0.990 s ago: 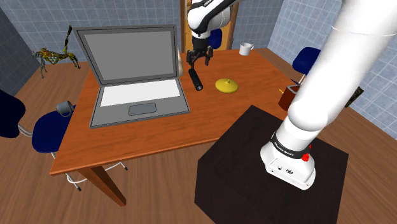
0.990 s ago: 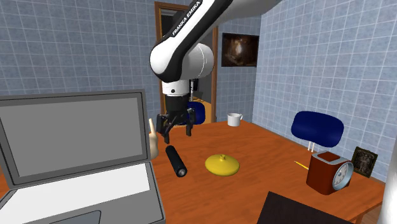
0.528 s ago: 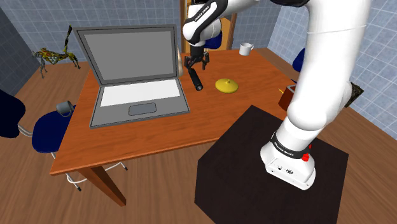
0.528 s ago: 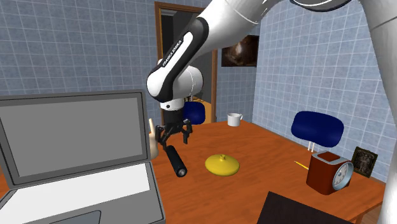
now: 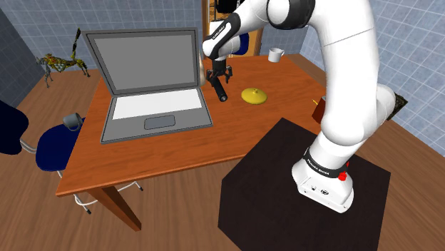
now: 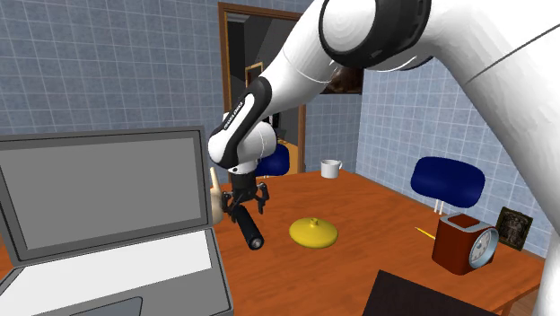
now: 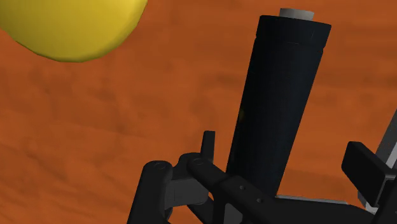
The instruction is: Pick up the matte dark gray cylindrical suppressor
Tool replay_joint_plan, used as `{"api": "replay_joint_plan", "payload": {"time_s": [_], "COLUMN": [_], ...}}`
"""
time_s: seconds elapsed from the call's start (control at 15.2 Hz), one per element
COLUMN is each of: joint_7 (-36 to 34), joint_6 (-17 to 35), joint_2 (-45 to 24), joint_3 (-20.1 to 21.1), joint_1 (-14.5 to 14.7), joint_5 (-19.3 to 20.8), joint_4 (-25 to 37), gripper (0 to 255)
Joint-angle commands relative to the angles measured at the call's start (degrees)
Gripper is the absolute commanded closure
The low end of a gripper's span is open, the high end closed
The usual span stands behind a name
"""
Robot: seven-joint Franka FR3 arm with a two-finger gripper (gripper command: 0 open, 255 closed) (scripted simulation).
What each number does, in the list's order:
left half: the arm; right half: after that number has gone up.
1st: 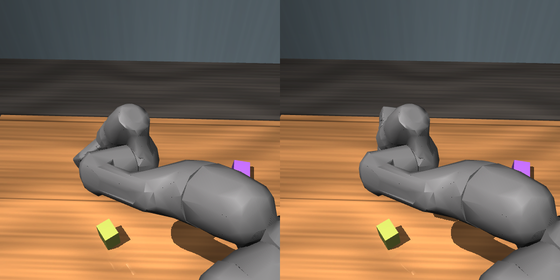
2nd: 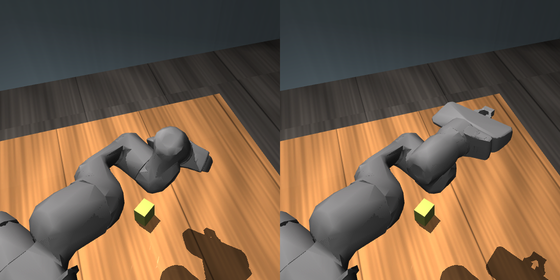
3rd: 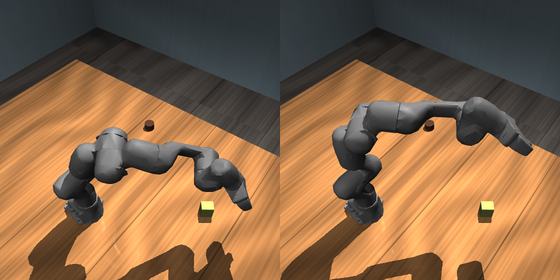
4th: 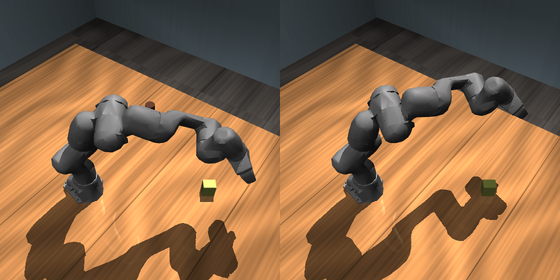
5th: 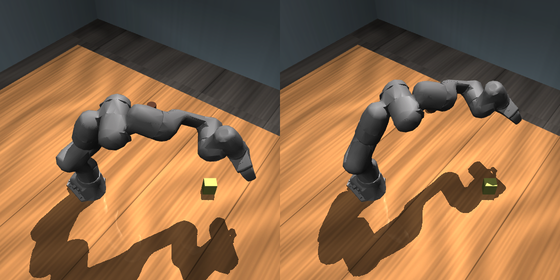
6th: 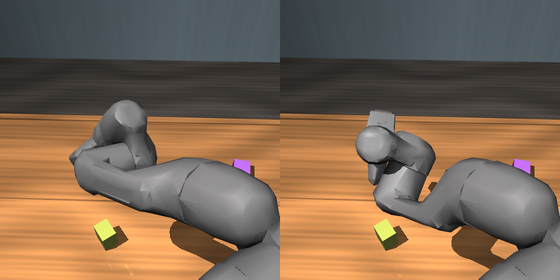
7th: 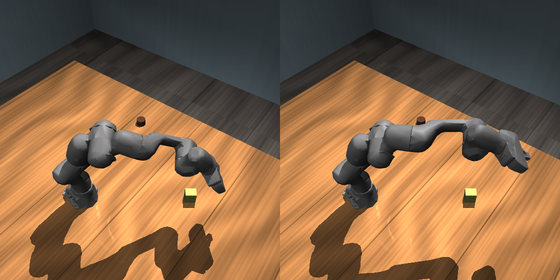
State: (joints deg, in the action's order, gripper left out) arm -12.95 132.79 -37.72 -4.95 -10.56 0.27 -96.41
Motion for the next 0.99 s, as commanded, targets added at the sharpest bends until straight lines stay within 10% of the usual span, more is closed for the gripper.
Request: {"api": "replay_joint_plan", "payload": {"time_s": [0.0,0.53,0.59,0.92], "joint_7": [-0.3,-0.4,-0.4,-0.4], "joint_6": [0.5,3.5,3.4,3.4], "joint_2": [-2.1,-5.8,-5.7,-5.7], "joint_3": [-0.2,0.0,0.0,0.0], "joint_1": [-0.2,-0.4,-0.4,-0.4], "joint_5": [-0.1,-0.3,-0.3,-0.3], "joint_4": [1.6,2.2,2.3,2.3], "gripper": [0,0,255,255]}}
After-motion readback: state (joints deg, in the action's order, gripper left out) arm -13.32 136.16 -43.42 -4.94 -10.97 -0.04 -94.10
